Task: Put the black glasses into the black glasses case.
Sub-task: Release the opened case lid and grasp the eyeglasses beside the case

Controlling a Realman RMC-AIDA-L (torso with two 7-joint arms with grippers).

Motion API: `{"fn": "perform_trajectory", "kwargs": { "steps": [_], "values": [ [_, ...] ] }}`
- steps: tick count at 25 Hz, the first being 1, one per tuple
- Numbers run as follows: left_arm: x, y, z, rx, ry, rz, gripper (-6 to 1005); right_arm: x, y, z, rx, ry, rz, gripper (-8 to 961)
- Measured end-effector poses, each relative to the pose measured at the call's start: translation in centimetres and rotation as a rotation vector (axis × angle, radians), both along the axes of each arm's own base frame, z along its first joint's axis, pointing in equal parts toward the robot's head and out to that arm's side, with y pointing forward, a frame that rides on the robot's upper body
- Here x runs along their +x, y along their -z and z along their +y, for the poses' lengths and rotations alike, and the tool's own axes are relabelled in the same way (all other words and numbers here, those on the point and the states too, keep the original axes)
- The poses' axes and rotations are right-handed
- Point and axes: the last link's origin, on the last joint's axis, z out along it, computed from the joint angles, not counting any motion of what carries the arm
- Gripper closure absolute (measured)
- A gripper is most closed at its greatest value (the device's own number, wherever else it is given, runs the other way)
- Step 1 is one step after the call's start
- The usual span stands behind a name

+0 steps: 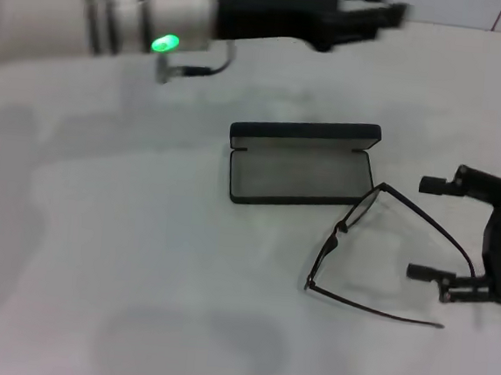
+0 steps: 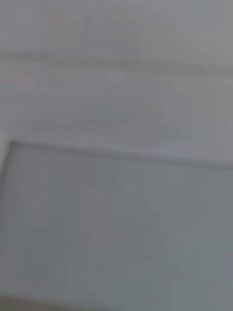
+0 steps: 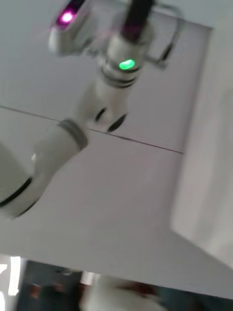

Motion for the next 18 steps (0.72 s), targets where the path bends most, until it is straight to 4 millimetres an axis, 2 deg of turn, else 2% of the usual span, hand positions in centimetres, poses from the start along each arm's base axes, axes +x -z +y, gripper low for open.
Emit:
{"fn": "perform_trajectory", "kwargs": {
  "steps": [5, 8, 13, 18],
  "values": [
    [-6.6, -2.0, -3.1, 0.142, -0.136, -0.183, 534, -1.9, -1.0, 2.7, -0.008, -0.035, -0.228, 76],
    [-9.2, -2.7, -5.3, 0.188, -0.171, -0.241, 534, -3.6, -1.5, 4.4, -0.018, -0.075, -0.387, 78],
    [-11.3, -2.6, -7.4, 0.200, -0.221, -0.272, 535, -7.7, -1.8, 7.4, -0.053, -0.143, -0.619, 80],
    [-11.9, -1.8, -8.6, 0.214, -0.226, -0.284, 535, -11.3, 0.5, 8.9, -0.085, -0.245, -0.807, 82]
  ]
}}
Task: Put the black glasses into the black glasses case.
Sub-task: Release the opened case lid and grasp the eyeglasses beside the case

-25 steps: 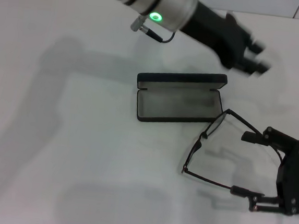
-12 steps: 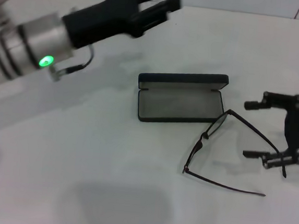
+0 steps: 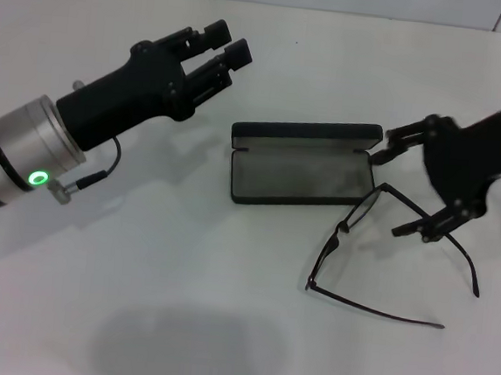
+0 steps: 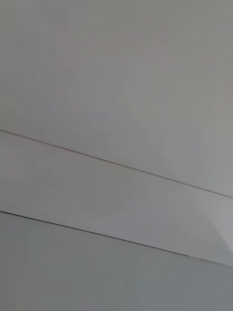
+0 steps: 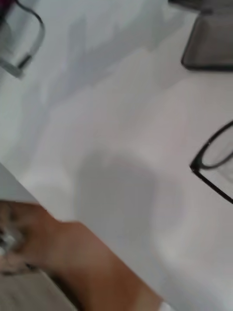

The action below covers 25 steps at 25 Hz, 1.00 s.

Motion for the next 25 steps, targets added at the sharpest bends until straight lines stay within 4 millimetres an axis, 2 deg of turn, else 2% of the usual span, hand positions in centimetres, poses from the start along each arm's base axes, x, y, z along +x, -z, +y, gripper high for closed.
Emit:
{"fn": "perform_trajectory", "kwargs": {
  "steps": [5, 9, 16, 21, 25],
  "values": [
    [-0.1, 0.2, -0.2, 0.005, -0.003, 0.000, 535, -1.8, 3.3, 0.2, -0.036, -0.079, -0.203, 83],
    [-0.4, 0.5, -0.7, 0.019, -0.009, -0.001, 535, -2.5, 5.3, 0.3, -0.041, -0.138, -0.324, 84],
    [-0.6, 0.6, -0.9, 0.027, -0.013, 0.002, 536, -2.9, 7.4, 0.3, -0.015, -0.230, -0.368, 100],
    [-0.7, 0.7, -0.8, 0.027, -0.022, 0.007, 536, -3.2, 8.4, 0.2, 0.003, -0.270, -0.367, 258],
    [-1.0, 0.7, -0.6, 0.033, -0.045, 0.017, 537, -3.5, 9.1, -0.2, -0.005, -0.275, -0.368, 260]
  ]
}}
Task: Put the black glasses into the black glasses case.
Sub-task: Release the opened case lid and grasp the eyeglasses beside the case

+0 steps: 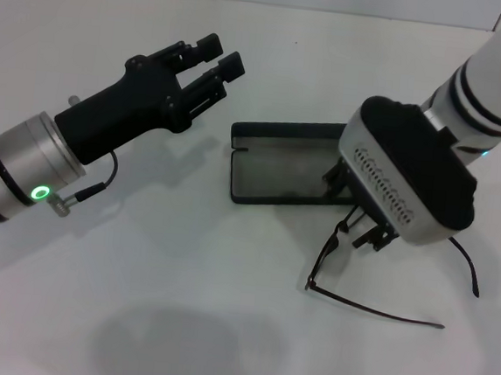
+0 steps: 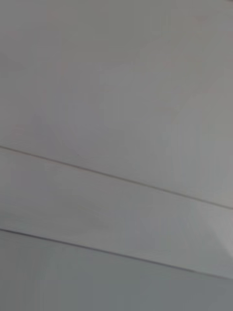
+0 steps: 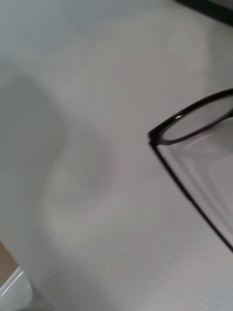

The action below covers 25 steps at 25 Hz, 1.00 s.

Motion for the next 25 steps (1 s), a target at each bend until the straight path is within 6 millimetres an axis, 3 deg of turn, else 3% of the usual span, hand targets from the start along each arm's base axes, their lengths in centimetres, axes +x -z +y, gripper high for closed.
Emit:
{"fn": "perform_trajectory", "kwargs": {
  "steps": [8, 10, 25],
  "values": [
    [-0.5, 0.0, -0.1, 0.002, -0.023, 0.004, 537, -0.1, 1.3, -0.5, -0.004, -0.044, -0.007, 263],
    [-0.5, 0.0, -0.2, 0.000, -0.026, 0.003, 537, -0.1, 1.6, -0.6, -0.005, -0.054, -0.006, 368],
    [-0.7, 0.1, -0.1, -0.005, -0.037, 0.010, 538, 0.5, 2.2, -1.1, -0.011, -0.065, -0.017, 456]
  ]
}}
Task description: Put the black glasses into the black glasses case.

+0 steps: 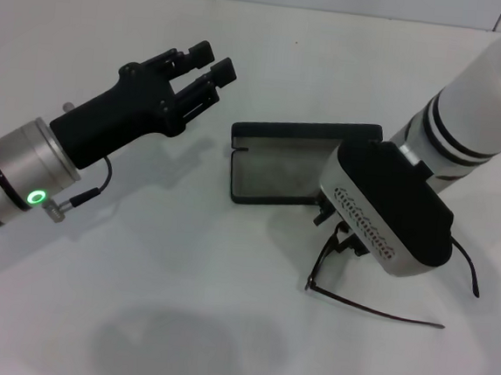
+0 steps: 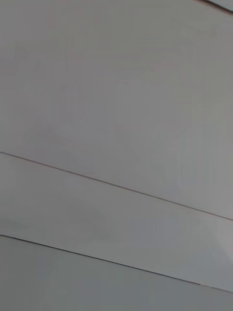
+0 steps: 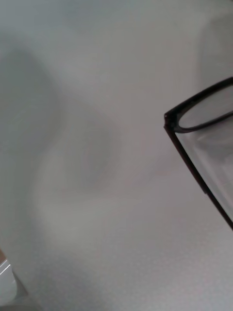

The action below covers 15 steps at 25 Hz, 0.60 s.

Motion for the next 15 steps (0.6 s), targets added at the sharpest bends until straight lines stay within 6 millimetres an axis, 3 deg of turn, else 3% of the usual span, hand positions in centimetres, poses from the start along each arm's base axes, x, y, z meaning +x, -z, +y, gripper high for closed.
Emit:
{"fn": "perform_trajectory", "kwargs": {
  "steps": [7, 12, 14, 15],
  "values": [
    [-0.1, 0.0, -0.1, -0.010, -0.006, -0.007, 539, 0.0, -0.7, 0.1, 0.022, 0.041, 0.045, 585],
    [0.0, 0.0, -0.2, -0.018, -0.004, -0.015, 539, 0.1, -2.9, 0.1, 0.025, 0.141, 0.117, 687],
    [0.0, 0.0, -0.3, -0.022, 0.000, -0.017, 539, 0.5, -4.1, 0.1, 0.029, 0.199, 0.176, 838],
    [0.1, 0.0, -0.5, -0.029, 0.012, -0.018, 539, 0.9, -4.9, 0.1, 0.037, 0.231, 0.227, 838]
  ]
}}
